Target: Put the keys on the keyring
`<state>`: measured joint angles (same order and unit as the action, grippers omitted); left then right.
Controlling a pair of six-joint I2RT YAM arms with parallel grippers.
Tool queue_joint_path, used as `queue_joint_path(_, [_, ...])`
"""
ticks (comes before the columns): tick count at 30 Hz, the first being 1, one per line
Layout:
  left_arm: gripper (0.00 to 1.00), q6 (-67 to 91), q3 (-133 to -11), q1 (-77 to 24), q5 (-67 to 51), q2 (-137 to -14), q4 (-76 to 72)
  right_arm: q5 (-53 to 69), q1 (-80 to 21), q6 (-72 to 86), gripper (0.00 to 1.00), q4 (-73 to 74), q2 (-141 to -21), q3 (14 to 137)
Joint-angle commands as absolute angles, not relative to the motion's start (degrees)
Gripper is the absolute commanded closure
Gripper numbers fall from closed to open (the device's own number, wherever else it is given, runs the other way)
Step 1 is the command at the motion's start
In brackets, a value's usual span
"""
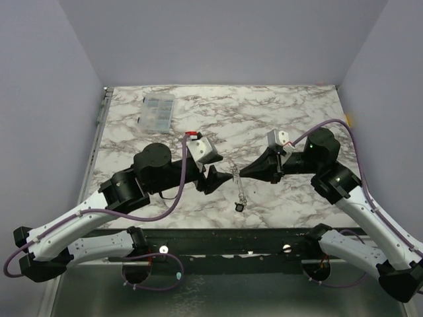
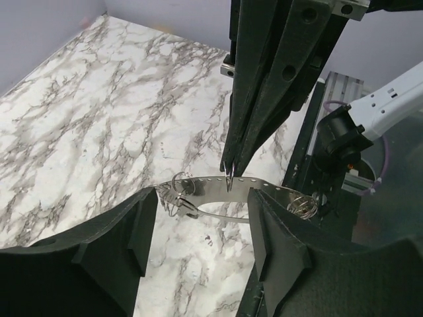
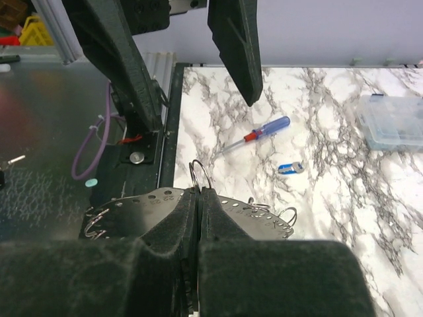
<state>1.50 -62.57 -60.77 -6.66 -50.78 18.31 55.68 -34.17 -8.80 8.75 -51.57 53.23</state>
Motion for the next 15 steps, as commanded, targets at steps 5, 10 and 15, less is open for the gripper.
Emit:
queue_joint_path(5, [0.43,-4.7,-73.07,-60.73,-11.31,-59.48,31.58,52.05,-34.54,-15.87,0.99,19.52,-50.44,58.39])
queue_joint_path(10, [0.44,-6.5,-80.04,-60.65,-15.43,-65.4,37.02,51.47,-34.54,-16.5,0.99,20.55,-50.29,58.51])
queue_joint_path(15, [0.48,-8.84,-85.25,-60.65,-16.86,-70.22,42.59,51.11,-34.63,-16.83,0.99,20.82,-49.96,58.37])
